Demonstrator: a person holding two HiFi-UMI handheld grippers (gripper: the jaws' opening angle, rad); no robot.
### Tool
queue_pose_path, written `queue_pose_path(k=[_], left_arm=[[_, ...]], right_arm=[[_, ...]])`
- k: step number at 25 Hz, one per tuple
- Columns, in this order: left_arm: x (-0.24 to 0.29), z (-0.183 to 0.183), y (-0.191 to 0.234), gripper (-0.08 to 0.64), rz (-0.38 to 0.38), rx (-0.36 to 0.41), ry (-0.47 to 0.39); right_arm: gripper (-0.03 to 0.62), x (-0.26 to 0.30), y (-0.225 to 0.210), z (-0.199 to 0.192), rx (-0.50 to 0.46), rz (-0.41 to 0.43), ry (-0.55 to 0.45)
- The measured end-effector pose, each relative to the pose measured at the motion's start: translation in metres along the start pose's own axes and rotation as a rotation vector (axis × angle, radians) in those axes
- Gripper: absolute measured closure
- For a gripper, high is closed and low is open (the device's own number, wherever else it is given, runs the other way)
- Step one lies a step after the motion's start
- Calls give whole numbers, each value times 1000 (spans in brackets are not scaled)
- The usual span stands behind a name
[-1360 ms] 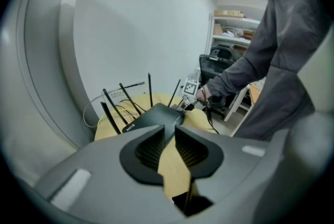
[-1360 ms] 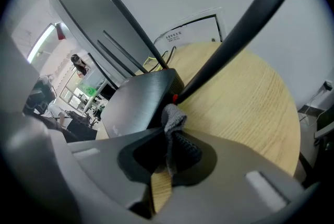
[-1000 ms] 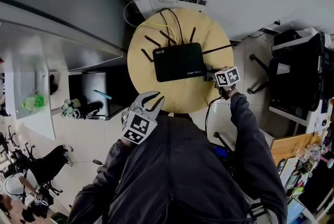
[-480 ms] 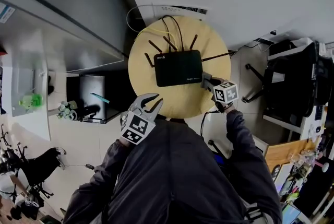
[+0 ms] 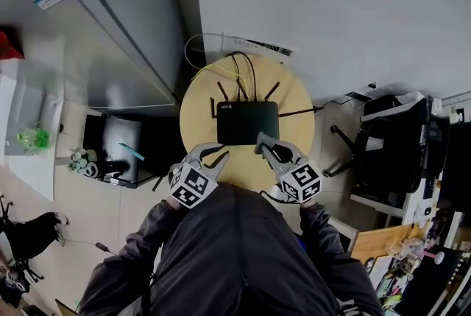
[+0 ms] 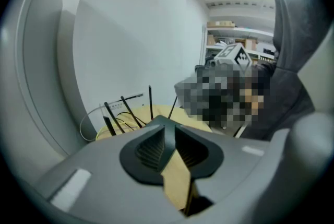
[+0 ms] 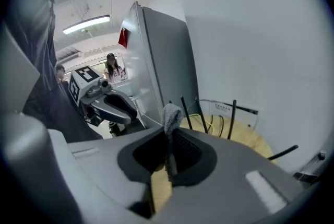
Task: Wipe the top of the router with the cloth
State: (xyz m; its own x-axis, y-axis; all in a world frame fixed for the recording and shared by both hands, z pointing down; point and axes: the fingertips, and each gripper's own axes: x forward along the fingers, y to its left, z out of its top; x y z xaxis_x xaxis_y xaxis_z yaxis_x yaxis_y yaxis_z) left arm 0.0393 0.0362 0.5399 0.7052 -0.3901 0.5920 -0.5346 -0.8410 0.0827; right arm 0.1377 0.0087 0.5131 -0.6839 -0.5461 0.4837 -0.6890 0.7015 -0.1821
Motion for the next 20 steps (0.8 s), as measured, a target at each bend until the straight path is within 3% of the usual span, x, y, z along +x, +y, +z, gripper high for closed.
queue_pose_path(k=[6,20], left_arm=[[1,6,0,492,-17,8,-19],[-8,4,6,492,-37,-33,-51]], right_arm=[[569,10,24,12,-90,4,18],[569,24,39,18,-99,6,32]])
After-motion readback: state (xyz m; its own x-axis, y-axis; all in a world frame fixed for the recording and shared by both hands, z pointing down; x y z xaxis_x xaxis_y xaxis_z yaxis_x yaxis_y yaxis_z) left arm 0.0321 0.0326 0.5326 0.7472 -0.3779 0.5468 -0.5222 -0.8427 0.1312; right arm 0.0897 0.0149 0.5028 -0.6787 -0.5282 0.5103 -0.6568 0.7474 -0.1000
